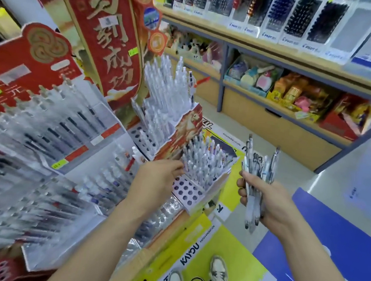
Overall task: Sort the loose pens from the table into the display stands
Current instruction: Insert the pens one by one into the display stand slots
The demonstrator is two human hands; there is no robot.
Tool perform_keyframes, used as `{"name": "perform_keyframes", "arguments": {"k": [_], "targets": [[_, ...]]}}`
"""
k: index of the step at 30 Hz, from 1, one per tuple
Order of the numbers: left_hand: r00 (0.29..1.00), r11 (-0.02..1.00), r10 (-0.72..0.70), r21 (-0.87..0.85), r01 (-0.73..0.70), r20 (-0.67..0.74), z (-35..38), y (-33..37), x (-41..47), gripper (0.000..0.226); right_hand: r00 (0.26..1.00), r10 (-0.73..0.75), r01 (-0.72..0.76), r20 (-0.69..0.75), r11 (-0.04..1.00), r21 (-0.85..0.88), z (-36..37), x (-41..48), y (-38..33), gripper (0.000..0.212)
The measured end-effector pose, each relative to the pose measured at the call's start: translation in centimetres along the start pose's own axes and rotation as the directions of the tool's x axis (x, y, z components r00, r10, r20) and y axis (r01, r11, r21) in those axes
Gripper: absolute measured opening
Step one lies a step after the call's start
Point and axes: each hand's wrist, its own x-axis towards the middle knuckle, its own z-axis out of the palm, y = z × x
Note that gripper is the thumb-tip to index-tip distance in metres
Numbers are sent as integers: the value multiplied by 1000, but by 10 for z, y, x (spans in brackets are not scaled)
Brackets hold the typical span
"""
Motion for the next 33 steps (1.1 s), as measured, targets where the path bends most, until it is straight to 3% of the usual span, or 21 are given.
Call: {"name": "perform_keyframes", "arguments": {"k": [6,10,17,21,25,29,33], "targets": [[998,998,-28,60,31,-53,1,1,-3,12,997,-11,16,81,998,-55,-9,13,-8,15],[998,996,3,86,2,-57,7,7,-2,9,992,-5,19,129,994,-110,-11,16,-13,32],[998,975,7,223,-22,68,30,2,-2,12,985,1,27,170,987,-159,-12,17,-17,32],[982,977,-18,212,-22,186,50,6,1,18,987,-6,22,163,995,-93,-10,17,-17,32],[983,992,-48,127,25,178,56,13,9,19,982,-11,21,186,999,-50,-8,15,-17,33],[964,974,-98,220,43,246,62,17,10,24,974,-11,9,224,1000,12,-4,12,-18,27],[957,974,-150,202,101,246,62,18,10,21,968,7,-25,250,997,68,-2,11,-18,25]]}}
